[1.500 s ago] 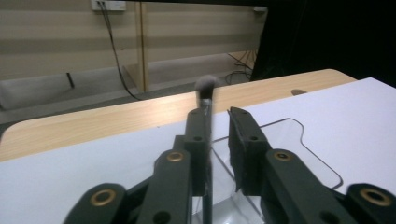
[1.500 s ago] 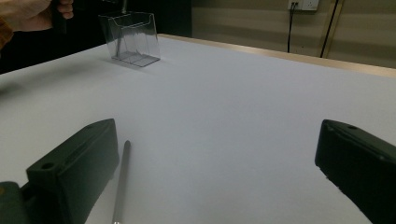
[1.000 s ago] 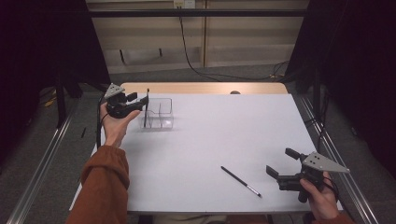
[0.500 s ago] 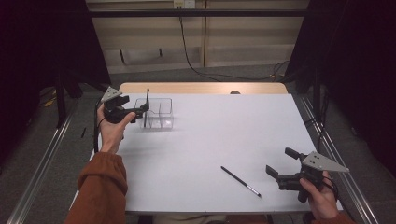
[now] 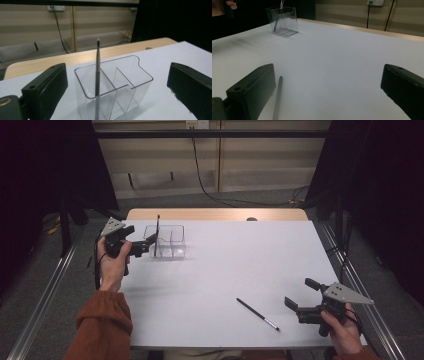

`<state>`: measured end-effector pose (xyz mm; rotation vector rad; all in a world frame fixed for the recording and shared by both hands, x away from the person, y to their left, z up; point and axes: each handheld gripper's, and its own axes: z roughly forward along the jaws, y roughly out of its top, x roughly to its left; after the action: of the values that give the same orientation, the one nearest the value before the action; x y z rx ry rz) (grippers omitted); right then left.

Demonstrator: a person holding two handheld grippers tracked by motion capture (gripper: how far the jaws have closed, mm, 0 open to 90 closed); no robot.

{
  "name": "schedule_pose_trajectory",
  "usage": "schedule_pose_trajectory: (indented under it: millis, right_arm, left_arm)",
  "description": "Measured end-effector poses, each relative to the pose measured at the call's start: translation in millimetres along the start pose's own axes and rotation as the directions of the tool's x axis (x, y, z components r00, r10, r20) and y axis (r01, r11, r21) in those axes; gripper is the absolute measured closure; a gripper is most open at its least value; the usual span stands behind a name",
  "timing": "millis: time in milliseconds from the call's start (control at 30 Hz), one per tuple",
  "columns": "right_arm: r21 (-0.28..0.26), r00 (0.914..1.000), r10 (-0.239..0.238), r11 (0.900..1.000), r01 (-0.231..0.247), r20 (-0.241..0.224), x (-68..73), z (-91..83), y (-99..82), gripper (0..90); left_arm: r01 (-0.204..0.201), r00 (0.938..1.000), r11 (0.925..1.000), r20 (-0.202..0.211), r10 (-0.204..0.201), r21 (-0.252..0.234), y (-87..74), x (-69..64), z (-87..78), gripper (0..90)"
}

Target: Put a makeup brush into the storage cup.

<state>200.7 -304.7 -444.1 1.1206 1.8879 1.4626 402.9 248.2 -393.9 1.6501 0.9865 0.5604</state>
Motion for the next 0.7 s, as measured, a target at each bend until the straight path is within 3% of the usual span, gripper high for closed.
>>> schedule_pose_trajectory:
  millis: [67, 300, 700]
  right_arm:
    - [0.0, 1.0, -0.003, 1.0, 0.003, -0.001, -0.2, 0.2, 0.1, 0.0]
    - [0.001, 0.9999, -0.011, 0.9999, 0.011, -0.001, 0.4, 0.6, 0.4, 0.0]
    - [0.004, 0.9999, -0.012, 0.9999, 0.012, -0.009, 1.0, 2.2, 1.0, 0.0]
  left_arm:
    - [-0.025, 0.9996, 0.9996, -0.016, 0.025, -0.012, -0.9, -1.8, -5.9, 4.1]
    - [-0.03, 0.9992, 0.9993, -0.029, 0.029, -0.024, -9.0, -3.6, -23.0, 4.1]
    - [-0.027, 0.9996, 0.9994, -0.001, 0.027, -0.022, -27.6, -22.9, -43.2, 3.4]
